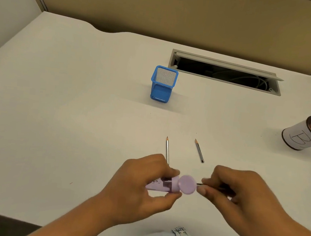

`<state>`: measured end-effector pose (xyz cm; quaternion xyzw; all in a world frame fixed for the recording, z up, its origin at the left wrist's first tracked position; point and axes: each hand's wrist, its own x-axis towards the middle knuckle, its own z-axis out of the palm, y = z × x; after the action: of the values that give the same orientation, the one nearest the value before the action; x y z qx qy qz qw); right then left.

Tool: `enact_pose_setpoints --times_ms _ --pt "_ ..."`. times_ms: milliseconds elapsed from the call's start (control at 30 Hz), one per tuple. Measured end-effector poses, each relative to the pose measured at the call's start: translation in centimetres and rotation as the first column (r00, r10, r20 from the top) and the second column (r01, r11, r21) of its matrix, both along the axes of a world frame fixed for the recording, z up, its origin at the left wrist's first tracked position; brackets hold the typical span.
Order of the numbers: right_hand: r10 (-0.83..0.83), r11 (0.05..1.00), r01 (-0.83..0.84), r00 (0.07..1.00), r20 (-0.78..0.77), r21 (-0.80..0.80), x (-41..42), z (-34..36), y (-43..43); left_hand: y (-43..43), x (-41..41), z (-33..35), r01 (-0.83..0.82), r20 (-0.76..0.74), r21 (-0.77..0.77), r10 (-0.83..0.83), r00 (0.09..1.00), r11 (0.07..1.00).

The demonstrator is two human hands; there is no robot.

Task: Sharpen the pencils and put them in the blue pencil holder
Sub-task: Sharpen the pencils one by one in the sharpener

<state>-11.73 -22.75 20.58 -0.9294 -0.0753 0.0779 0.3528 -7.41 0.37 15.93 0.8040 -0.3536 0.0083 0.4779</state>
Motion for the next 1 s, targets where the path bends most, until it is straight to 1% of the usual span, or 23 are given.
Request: enact_pose_setpoints --times_ms 33,67,100,133,167,233,300,333,367,433,467,533,567,600,633,667,700,767,833,900,933,967,1000 --pt "-0.067 0.978 0.116 0.962 -0.265 0.175 0.1 0.0 0.1 0.1 0.1 -0.1 0.038 0.126 0.055 -0.045 0.991 0.998" --pt "-0.093 0.929 0.253 0.866 -0.492 0.27 0.2 -0.2 0.1 0.2 0.2 -0.2 0.069 0.22 0.104 -0.091 0.971 0.992" --pt "-0.074 0.898 0.327 0.772 -0.631 0.295 0.2 -0.3 -0.1 0.2 0.1 -0.3 0.09 0.257 0.132 -0.122 0.959 0.987" --pt "-0.064 0.906 0.322 0.745 -0.664 0.275 0.1 -0.4 -0.3 0.2 0.1 -0.3 0.105 0.227 0.134 -0.133 0.965 0.985" --pt "-0.065 0.933 0.273 0.771 -0.633 0.236 0.1 -0.5 -0.4 0.1 0.0 -0.2 0.105 0.139 0.119 -0.121 0.983 0.987" --pt "-0.072 0.984 0.132 0.911 -0.405 0.121 -0.3 -0.5 -0.7 -0.2 -0.3 0.1 0.055 -0.196 0.06 -0.043 0.98 0.997" --pt "0.061 0.992 -0.072 0.993 -0.1 -0.105 -0.3 0.1 -1.2 -0.5 -0.5 0.1 0.017 -0.579 -0.047 -0.042 0.815 0.999" --pt "0.2 0.951 -0.171 0.976 0.089 -0.259 -0.1 0.1 -1.5 -0.8 -0.6 0.0 0.001 -0.705 -0.127 -0.091 0.703 0.992" --pt "0.342 0.893 -0.234 0.908 0.242 -0.383 0.2 0.2 -1.7 -1.1 -0.8 -0.2 -0.016 -0.773 -0.198 -0.146 0.617 0.98" --pt "0.504 0.814 -0.293 0.786 0.358 -0.502 0.7 -0.2 -2.1 -1.6 -1.2 -0.6 -0.07 -0.807 -0.232 -0.152 0.57 0.97" --pt "0.52 0.803 -0.301 0.776 0.357 -0.515 0.9 -0.2 -2.1 -1.9 -1.4 -0.7 -0.097 -0.775 -0.208 -0.104 0.623 0.973" --pt "0.397 0.867 -0.289 0.893 0.213 -0.405 1.0 0.0 -1.4 -1.9 -1.6 -1.1 -0.096 -0.527 -0.131 0.013 0.85 0.987" --pt "0.243 0.948 -0.228 0.969 0.042 -0.224 1.1 0.0 -1.1 -1.8 -1.5 -1.2 -0.056 -0.306 -0.077 0.03 0.951 0.995" --pt "0.098 0.995 -0.095 0.974 -0.205 0.023 1.2 0.0 -1.0 -1.7 -1.2 -1.4 -0.001 -0.064 -0.009 0.0 0.998 1.0" --pt "0.011 0.977 0.086 0.893 -0.449 0.195 1.3 -0.4 -1.1 -1.6 -1.1 -1.6 0.041 0.117 0.053 -0.047 0.992 0.998" --pt "-0.005 0.944 0.2 0.804 -0.595 0.262 1.2 -0.8 -1.3 -1.5 -1.0 -1.8 0.071 0.193 0.09 -0.087 0.977 0.993" --pt "0.003 0.945 0.197 0.792 -0.61 0.261 1.0 -1.3 -1.5 -1.4 -0.9 -1.8 0.085 0.181 0.097 -0.101 0.978 0.992" --pt "0.0 0.987 0.073 0.889 -0.458 0.143 0.8 -1.5 -1.3 -1.2 -0.7 -1.2 0.061 -0.054 0.048 -0.058 0.997 0.997" --pt "0.114 0.985 -0.132 0.98 -0.164 -0.108 0.7 -0.7 -1.4 -1.1 -0.6 -0.6 0.007 -0.417 -0.053 -0.029 0.908 0.999" --pt "0.345 0.887 -0.261 0.924 0.168 -0.381 1.0 -0.3 -1.3 -1.3 -0.4 -0.5 -0.044 -0.673 -0.149 -0.069 0.736 0.988" --pt "0.426 0.846 -0.275 0.864 0.269 -0.457 1.2 -0.2 -1.2 -1.4 -0.4 -0.6 -0.068 -0.721 -0.164 -0.073 0.689 0.984" --pt "0.474 0.824 -0.282 0.818 0.326 -0.492 1.4 -0.4 -1.3 -1.5 -0.5 -0.5 -0.083 -0.731 -0.164 -0.064 0.68 0.983" --pt "0.492 0.812 -0.28 0.8 0.343 -0.512 1.4 -0.5 -1.4 -1.5 -0.6 -0.5 -0.077 -0.696 -0.152 -0.051 0.717 0.985"
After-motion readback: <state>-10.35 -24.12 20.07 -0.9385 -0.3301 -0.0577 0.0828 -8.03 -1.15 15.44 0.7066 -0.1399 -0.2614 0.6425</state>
